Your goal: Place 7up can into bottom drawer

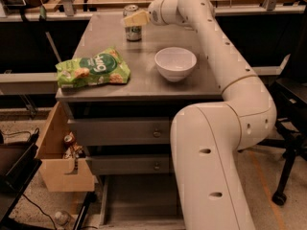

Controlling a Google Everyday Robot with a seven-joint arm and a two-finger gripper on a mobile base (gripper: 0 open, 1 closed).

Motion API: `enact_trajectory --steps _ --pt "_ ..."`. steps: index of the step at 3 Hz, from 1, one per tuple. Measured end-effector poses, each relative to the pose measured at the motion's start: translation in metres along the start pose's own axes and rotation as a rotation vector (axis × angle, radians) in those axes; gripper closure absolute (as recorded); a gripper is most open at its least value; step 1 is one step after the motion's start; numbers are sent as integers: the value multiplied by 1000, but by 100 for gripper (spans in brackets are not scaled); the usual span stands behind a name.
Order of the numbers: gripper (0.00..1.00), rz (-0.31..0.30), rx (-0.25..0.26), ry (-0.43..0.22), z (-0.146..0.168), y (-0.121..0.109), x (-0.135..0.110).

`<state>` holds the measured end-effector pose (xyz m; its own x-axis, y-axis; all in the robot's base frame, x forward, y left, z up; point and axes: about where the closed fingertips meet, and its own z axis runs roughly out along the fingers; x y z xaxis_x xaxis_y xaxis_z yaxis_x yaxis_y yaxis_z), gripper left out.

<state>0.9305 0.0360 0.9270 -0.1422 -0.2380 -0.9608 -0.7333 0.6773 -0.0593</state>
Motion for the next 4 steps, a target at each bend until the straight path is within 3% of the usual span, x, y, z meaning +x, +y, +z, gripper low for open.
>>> enact_trajectory --steps 1,4 --pt "0 15 -5 -23 12 1 4" --pt "70 10 -20 -42 27 8 2"
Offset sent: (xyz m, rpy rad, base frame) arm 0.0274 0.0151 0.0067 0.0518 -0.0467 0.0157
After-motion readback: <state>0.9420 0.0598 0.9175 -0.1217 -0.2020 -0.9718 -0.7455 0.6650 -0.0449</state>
